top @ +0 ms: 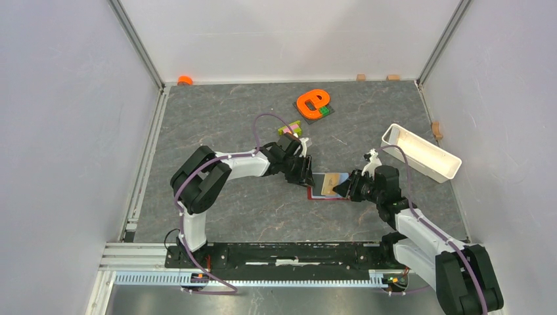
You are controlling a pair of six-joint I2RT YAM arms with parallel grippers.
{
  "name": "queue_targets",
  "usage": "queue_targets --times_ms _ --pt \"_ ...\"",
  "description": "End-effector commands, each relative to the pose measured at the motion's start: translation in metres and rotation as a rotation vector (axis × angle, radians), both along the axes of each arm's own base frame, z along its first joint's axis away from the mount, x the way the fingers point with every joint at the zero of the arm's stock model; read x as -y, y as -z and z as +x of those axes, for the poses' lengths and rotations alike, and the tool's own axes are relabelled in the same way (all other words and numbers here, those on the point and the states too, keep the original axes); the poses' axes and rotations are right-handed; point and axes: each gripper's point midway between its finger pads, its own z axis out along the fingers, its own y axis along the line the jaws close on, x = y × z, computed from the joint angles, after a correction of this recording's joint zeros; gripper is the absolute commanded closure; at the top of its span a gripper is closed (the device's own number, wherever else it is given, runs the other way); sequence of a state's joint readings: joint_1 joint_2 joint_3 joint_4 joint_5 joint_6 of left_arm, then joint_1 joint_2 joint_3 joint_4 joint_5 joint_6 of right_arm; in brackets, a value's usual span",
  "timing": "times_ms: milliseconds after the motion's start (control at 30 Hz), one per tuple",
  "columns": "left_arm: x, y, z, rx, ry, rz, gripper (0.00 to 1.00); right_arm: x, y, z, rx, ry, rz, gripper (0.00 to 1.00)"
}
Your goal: Put the credit cards into the card holder
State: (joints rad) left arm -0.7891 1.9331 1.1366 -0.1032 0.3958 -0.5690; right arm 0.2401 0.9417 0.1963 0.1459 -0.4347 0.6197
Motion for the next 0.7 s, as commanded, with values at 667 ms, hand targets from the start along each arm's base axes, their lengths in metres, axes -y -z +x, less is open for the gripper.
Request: queue_targets --times_ms 667 --pt "-0.019 -0.032 0.037 0.061 -0.092 -0.006 0.44 -0.046 -0.032 0.015 0.117 -0.151 -0.039 0.69"
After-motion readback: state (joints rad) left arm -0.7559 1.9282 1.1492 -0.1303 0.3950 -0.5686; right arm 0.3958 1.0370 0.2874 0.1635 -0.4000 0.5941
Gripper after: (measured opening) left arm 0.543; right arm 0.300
